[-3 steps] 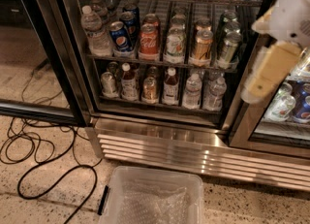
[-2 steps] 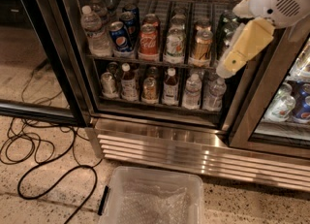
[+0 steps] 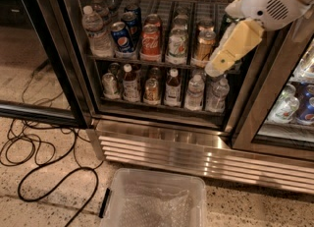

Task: Pick coke can from top shelf of fridge

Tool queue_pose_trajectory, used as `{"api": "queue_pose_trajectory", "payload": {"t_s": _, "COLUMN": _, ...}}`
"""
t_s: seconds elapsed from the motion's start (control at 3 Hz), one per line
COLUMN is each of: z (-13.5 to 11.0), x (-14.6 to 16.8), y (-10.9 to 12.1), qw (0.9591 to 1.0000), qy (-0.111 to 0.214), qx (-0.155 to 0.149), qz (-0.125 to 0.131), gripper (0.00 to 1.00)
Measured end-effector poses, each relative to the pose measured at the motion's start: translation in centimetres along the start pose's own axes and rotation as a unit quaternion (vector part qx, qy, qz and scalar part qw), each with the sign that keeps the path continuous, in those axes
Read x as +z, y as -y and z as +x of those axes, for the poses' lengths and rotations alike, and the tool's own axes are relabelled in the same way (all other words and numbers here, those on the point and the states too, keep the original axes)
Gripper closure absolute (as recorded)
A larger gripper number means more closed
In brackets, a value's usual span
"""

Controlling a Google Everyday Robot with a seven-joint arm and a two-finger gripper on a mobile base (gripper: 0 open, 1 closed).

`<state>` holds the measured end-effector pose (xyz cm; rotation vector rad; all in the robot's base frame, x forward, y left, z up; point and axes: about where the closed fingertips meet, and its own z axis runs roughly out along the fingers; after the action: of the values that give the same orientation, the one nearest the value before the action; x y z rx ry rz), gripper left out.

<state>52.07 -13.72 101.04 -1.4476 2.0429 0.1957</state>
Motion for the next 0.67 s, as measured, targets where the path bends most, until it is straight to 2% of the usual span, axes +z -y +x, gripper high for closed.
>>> {"api": "queue_pose_trajectory", "payload": {"t_s": 0.33, "z": -6.1, "x": 3.9, "y": -0.7, "qw": 0.998, "qy": 0.059, "qx": -0.021, "qz": 0.006, "gripper": 0.0}}
{"api": "queue_pose_trajectory", "payload": {"t_s": 0.67, "z": -11.2, "x": 7.5, "y": -1.8, "qw": 0.9954, "qy": 0.088, "qx": -0.035, "qz": 0.014, "gripper": 0.0}}
